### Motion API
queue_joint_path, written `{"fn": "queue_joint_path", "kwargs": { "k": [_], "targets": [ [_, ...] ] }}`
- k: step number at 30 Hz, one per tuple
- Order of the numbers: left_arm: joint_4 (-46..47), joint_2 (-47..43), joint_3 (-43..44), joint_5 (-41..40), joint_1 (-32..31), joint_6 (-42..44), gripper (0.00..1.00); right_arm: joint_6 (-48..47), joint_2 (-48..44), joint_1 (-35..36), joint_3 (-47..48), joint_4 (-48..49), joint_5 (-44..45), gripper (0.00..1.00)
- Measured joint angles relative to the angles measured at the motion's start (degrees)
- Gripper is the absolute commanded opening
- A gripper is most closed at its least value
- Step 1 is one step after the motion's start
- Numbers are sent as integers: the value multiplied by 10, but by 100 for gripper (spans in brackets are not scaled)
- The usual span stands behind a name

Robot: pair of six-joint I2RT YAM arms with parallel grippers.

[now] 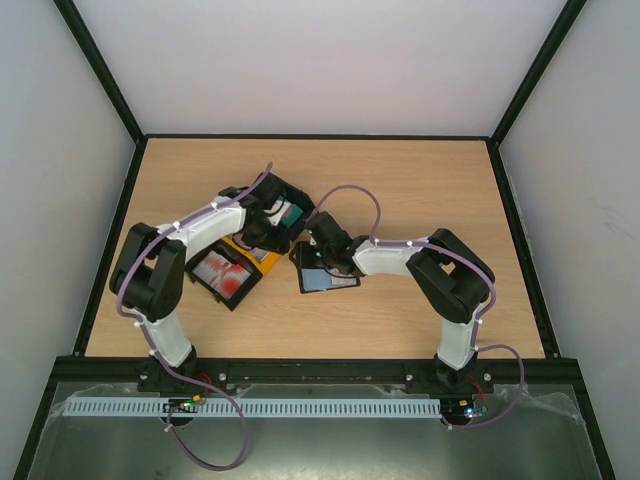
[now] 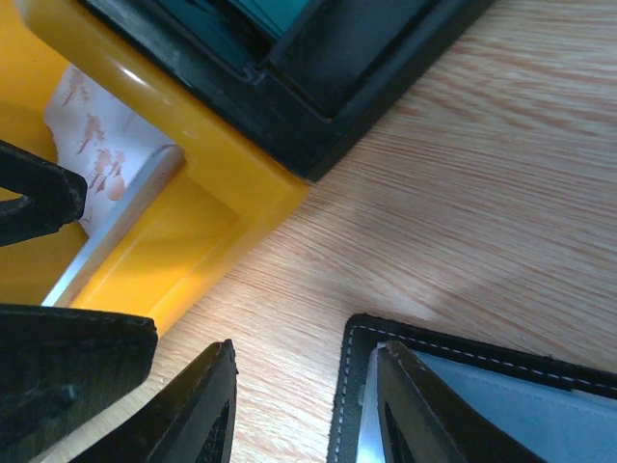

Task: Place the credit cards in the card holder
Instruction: Pick up the credit card from the storage box.

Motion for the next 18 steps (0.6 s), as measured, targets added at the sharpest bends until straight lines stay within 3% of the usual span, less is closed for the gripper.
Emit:
{"fn": "queue_joint_path", "kwargs": {
  "k": [9, 18],
  "targets": [
    [-1, 24, -11, -22, -16, 4, 65, 12, 0, -6, -14, 3, 7, 41],
    [-11, 23, -11, -23, -24, 14, 51, 17, -3, -14, -21, 10, 7, 40]
  ]
}}
